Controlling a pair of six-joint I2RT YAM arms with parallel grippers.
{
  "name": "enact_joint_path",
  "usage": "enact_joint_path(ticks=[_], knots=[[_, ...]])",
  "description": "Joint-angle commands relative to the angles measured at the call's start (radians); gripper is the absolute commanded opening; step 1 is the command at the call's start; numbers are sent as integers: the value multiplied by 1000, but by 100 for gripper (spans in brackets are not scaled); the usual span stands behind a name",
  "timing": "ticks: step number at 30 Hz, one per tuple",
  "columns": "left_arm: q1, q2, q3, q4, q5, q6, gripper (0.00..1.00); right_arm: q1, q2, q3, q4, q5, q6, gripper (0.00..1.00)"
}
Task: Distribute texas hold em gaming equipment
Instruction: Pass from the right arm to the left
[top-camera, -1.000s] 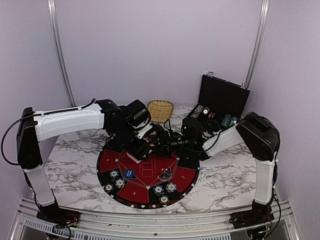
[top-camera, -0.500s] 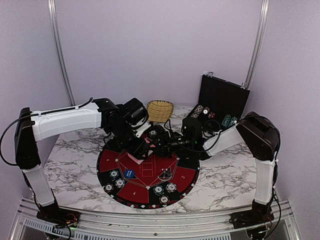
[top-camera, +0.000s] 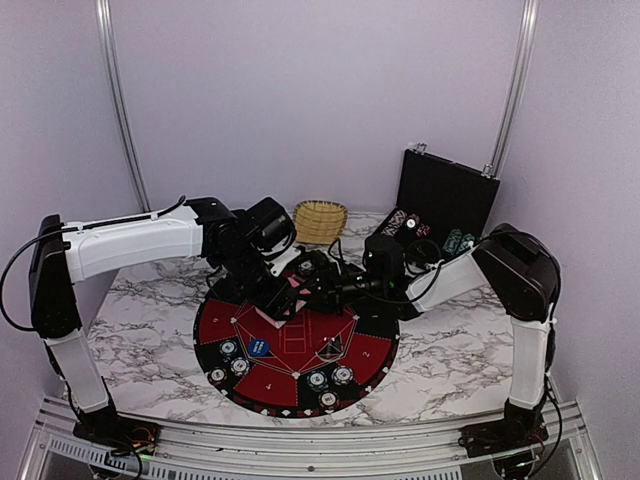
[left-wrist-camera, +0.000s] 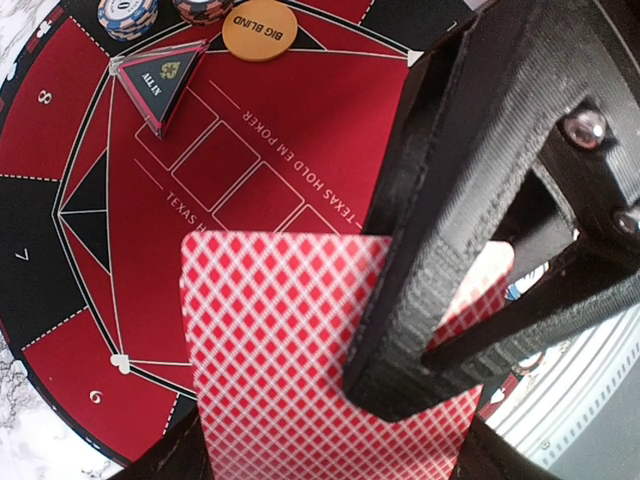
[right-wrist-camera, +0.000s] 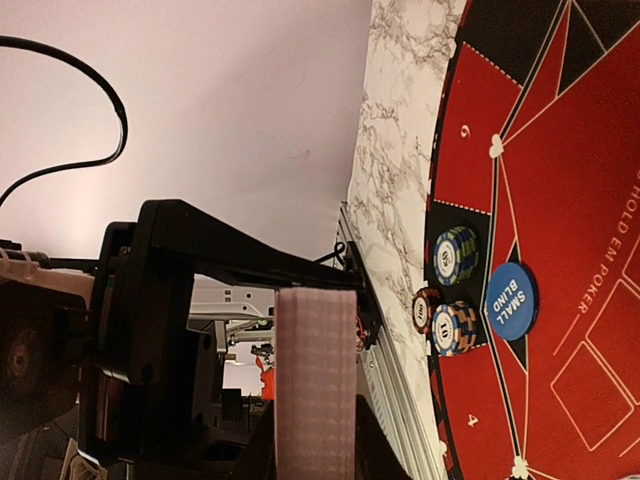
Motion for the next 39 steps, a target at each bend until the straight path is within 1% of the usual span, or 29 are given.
enact_joint_path(ticks=[1,11,17,20,22,27,30,34,39], knots=[[-7,-8,-4,2,3,15,77,4,-13,25,65,-8,26,5],[-11,7,5,2,-7,13,80,6,-13,19,80,-7,37,5],[-16,10,7,3,-16,21,75,7,-11,14,93,-3,48,5],[-22,12,6,2,-19,23,79,6,-13,12,94,-4,47,5],[-22,14,6,2,-23,20,79,7,-15,11,94,-5,47,5],[-22,14,13,2,-39,16,73,7,-14,4,93,-3,47,5],[-22,12,15,2,-44,19,66,7,-13,2,93,-2,46,5],[-22,10,14,2,-44,22,60,8,-14,2,77,2,32,6],[-21,10,14,2,-32,29,58,9,-24,9,22,4,-23,12]])
